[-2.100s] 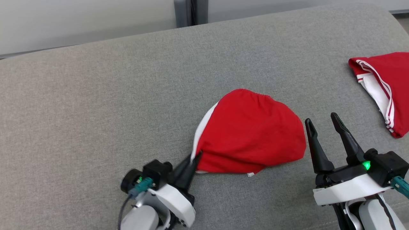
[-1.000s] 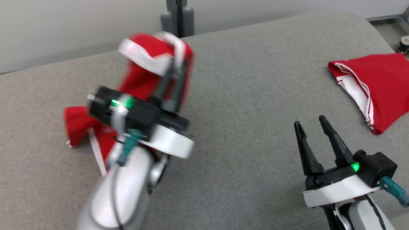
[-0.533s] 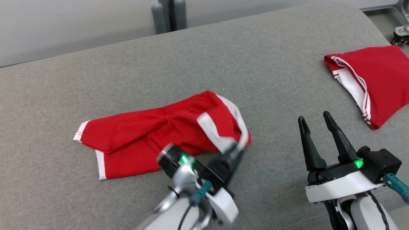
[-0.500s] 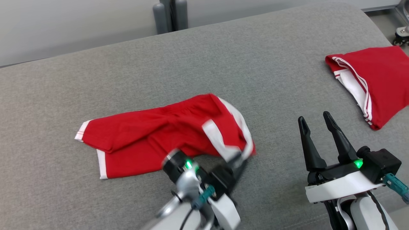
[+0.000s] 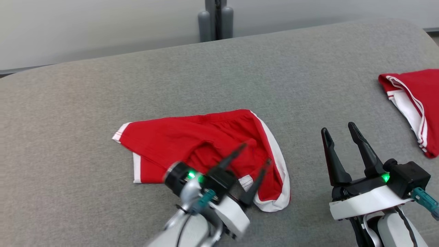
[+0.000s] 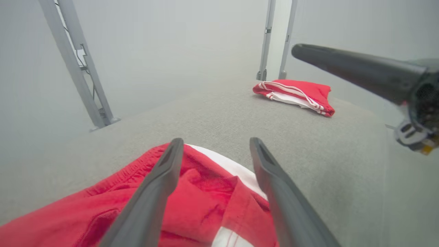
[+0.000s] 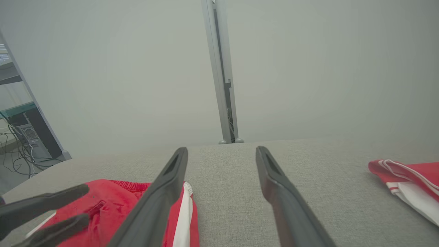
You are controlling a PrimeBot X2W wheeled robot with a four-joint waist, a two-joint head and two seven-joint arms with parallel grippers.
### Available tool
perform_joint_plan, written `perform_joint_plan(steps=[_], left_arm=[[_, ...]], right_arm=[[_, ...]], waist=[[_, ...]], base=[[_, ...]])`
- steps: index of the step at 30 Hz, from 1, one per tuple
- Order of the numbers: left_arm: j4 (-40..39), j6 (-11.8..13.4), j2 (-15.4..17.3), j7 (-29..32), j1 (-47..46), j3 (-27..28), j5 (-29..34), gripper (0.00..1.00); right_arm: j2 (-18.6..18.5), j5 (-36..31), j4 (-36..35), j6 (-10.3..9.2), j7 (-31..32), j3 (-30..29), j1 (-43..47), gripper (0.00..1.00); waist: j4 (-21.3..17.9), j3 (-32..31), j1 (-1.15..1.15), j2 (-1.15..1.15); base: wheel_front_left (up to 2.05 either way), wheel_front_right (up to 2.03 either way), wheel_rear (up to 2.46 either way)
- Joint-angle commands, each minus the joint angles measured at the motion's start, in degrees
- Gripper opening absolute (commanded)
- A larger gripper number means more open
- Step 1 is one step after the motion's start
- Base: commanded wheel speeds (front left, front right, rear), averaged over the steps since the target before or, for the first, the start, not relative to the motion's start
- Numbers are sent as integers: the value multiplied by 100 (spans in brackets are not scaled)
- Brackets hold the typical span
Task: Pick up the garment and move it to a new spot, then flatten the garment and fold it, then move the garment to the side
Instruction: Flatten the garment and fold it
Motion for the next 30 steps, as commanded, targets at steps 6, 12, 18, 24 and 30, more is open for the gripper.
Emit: perform_joint_plan(steps=[6,12,18,24,30], left_arm=[[-284,598,454,-145,204,928,-147,100],[-803,970,728,-150,652,1817,-31,100],[-1526,947,556,-153,1427,2950,164,100],[-1972,846,264,-153,2080,3905,568,100],[-2136,542,81,-154,2616,4622,810,100]], right_arm=[[-59,-66,4,0,-24,16,95,100],[-67,-78,-17,0,-24,12,146,100],[-86,-67,-18,0,-24,49,185,100],[-102,-52,-37,0,-24,60,185,100],[-132,-72,-77,0,-24,-9,228,100]], waist=[[231,-168,0,0],[294,-221,0,0],[297,-263,0,0],[234,-295,0,0],[236,-318,0,0]], base=[[0,0,0],[0,0,0],[0,0,0],[0,0,0],[0,0,0]])
